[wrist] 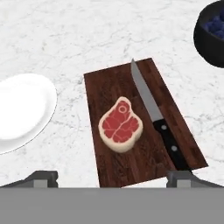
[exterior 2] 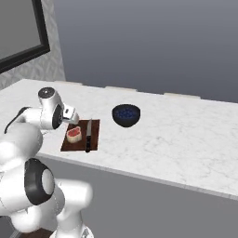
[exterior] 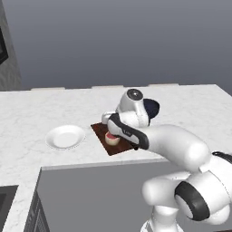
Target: Pick up the knife from the drawer and place it on the cutting board. Then place the meat from the plate to the cutting board.
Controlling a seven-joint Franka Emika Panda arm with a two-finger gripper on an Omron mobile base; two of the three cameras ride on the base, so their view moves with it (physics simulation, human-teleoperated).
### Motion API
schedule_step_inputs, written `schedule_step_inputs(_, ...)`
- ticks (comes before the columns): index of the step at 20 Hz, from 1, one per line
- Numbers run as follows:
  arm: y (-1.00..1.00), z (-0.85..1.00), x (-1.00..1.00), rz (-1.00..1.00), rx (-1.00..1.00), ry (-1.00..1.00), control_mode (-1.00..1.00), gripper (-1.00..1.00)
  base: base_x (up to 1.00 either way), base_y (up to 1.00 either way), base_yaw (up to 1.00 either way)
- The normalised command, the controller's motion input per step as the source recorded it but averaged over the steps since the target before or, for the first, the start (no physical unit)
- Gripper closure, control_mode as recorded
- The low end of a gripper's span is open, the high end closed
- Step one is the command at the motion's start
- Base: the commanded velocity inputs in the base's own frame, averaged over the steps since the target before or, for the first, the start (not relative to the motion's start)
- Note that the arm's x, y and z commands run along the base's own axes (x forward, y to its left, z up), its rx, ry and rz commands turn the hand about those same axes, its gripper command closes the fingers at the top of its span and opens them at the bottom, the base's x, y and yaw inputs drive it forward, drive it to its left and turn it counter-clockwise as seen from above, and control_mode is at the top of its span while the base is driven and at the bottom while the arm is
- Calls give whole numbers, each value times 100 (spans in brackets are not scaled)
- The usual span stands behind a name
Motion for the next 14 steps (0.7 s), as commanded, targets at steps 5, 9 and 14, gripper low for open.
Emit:
schedule_step_inputs(5, -58, 92, -52, 0, 19, -19, -100, -100, 0, 0, 0)
schedule_step_inputs(9, -84, 64, -51, 0, 33, -8, -100, -100, 0, 0, 0)
schedule_step_inputs(14, -95, 30, -51, -6, 36, 0, -100, -100, 0, 0, 0)
